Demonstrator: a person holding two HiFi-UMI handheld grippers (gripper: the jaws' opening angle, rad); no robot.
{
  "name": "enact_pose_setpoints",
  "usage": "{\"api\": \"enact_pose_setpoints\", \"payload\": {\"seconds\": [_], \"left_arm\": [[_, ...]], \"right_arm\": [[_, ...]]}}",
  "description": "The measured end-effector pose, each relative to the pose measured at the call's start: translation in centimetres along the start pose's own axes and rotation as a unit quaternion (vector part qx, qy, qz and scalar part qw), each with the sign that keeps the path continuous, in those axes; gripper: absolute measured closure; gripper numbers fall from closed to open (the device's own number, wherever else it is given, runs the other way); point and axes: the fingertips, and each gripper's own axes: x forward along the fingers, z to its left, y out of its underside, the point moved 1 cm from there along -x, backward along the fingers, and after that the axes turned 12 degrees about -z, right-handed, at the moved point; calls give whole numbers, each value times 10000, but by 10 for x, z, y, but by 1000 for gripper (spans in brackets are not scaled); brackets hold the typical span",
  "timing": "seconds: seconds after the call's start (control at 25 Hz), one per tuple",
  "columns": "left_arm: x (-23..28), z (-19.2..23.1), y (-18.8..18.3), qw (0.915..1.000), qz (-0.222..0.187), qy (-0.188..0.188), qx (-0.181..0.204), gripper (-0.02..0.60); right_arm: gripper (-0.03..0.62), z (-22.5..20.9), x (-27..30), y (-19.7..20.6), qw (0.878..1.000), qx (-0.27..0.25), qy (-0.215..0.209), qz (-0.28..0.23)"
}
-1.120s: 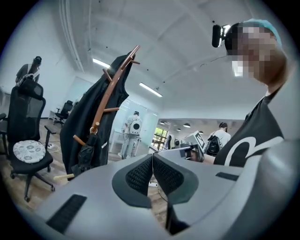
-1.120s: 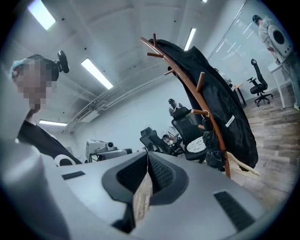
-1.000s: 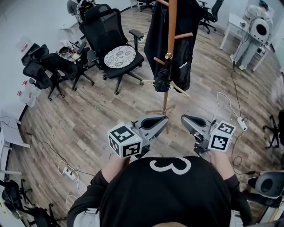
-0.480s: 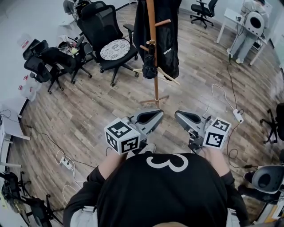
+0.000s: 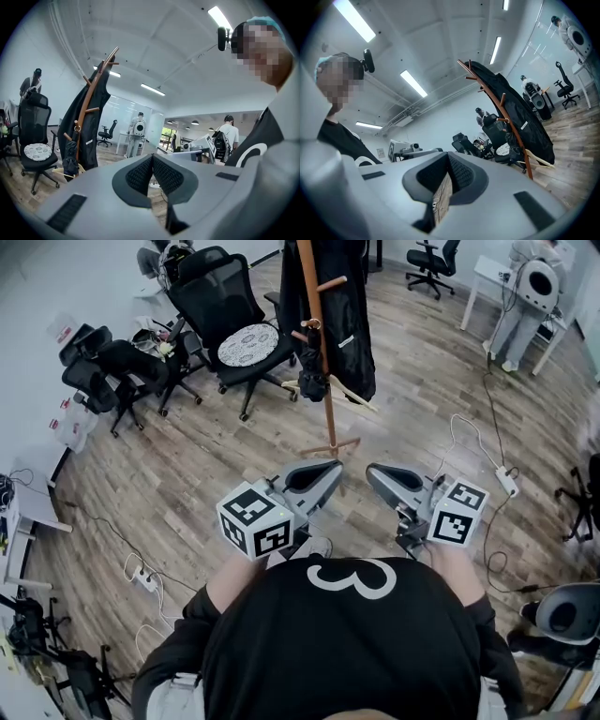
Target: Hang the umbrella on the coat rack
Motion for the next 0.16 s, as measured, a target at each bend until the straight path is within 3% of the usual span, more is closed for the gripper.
{"api": "enact_pose_setpoints", "payload": {"seconds": [0.16], "left_arm": [[3,-14,3,9999,-16,-68,81,565]], "right_arm": [[568,6,-15,-3,10000,-11,-16,-34]]}}
